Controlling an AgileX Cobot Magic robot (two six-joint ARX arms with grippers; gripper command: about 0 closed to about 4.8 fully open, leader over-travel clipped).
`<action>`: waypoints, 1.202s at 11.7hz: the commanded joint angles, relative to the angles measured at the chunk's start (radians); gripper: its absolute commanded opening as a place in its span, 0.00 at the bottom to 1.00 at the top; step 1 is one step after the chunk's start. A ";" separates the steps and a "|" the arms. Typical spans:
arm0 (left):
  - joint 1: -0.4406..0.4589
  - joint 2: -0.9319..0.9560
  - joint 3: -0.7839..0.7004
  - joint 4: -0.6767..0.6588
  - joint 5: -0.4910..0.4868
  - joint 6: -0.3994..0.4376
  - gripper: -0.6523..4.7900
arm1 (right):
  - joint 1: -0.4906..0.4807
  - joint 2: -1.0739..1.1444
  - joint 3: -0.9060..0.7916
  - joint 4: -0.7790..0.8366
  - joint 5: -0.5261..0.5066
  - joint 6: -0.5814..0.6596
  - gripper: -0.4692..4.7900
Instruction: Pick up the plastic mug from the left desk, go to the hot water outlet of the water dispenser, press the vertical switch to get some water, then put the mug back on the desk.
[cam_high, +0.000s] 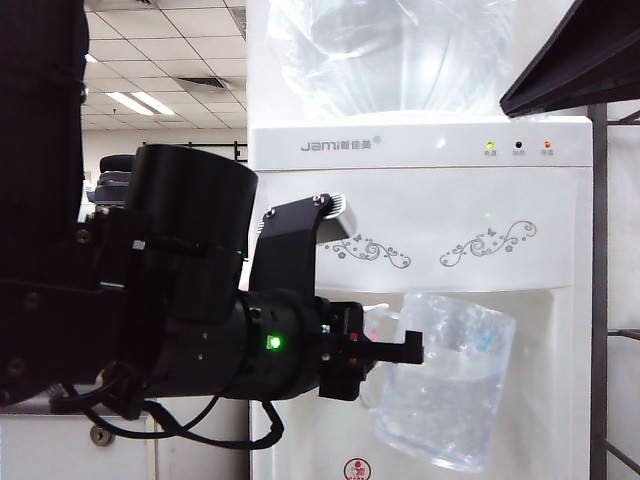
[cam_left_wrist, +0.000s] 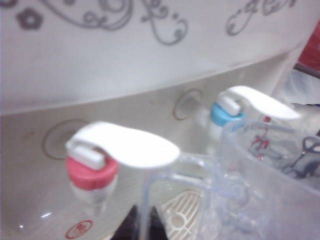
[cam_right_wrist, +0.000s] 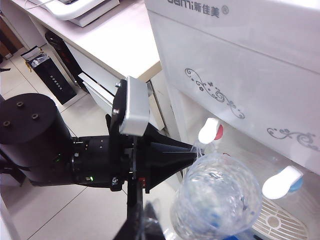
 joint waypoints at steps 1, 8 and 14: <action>-0.003 -0.030 0.006 0.060 0.019 0.012 0.11 | 0.000 -0.002 0.003 0.013 -0.002 0.003 0.08; -0.010 -0.048 0.005 0.059 0.060 0.070 0.11 | 0.000 -0.002 0.003 0.013 -0.002 0.003 0.08; -0.025 -0.058 0.005 0.059 0.098 0.067 0.11 | 0.000 -0.002 0.003 0.013 -0.002 0.003 0.08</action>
